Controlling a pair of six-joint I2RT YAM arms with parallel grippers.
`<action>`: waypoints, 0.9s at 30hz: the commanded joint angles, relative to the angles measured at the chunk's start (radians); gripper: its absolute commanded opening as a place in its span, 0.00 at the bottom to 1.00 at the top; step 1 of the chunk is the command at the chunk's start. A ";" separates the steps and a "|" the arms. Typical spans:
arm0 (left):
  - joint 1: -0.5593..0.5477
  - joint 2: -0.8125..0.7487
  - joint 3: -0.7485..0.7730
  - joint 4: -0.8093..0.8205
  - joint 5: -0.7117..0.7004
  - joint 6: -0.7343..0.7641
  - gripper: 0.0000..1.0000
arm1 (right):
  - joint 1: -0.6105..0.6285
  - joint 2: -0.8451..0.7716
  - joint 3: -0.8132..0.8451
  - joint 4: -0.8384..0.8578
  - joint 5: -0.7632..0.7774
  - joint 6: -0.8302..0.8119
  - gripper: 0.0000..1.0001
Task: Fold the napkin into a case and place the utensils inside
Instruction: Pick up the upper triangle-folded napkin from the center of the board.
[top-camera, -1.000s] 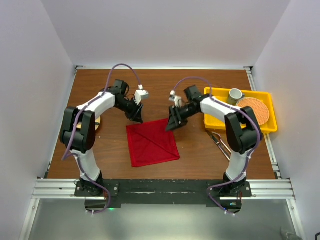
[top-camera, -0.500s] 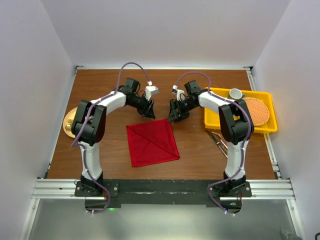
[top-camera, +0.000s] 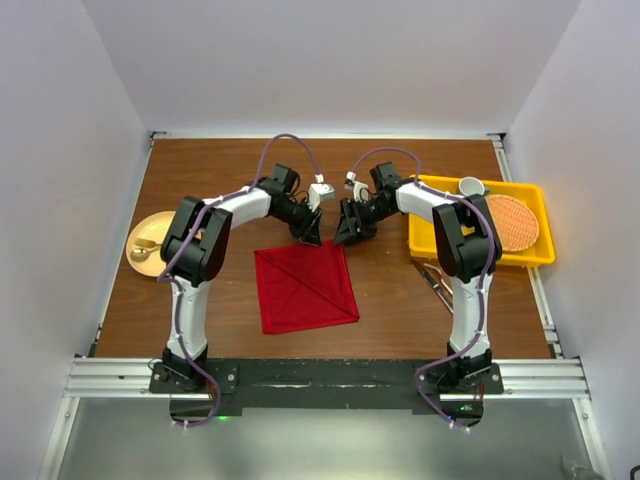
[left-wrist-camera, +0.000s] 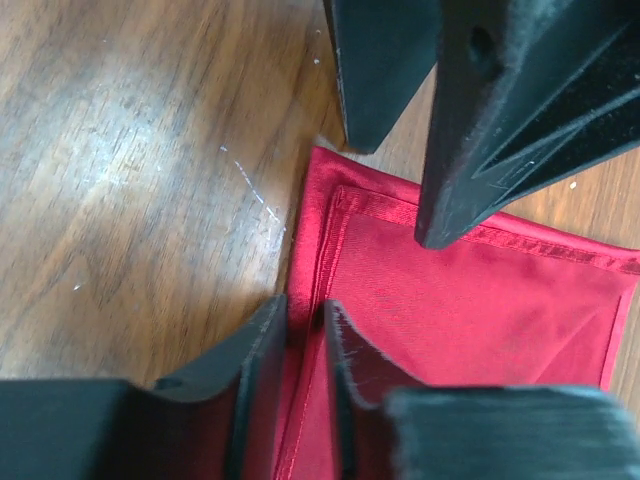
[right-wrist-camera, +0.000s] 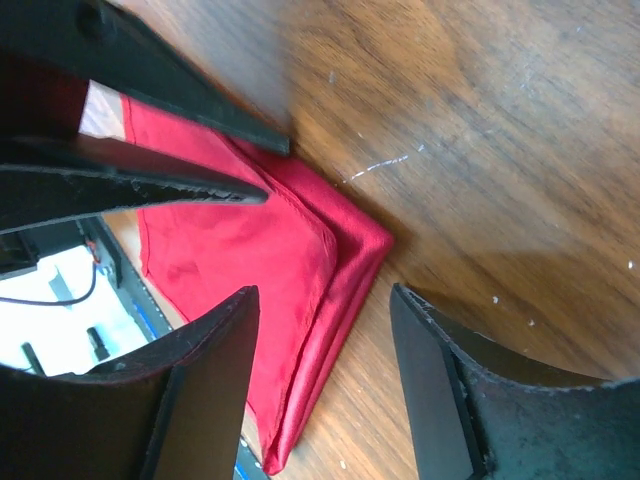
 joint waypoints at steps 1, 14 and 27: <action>-0.012 0.005 0.032 0.037 0.008 0.024 0.21 | -0.007 0.040 0.011 0.020 -0.002 -0.003 0.56; -0.017 -0.049 0.012 0.048 0.019 0.051 0.04 | -0.011 0.077 0.013 0.053 -0.056 0.039 0.48; -0.035 -0.083 -0.031 0.065 0.005 0.096 0.17 | -0.013 0.097 0.016 0.077 -0.056 0.076 0.43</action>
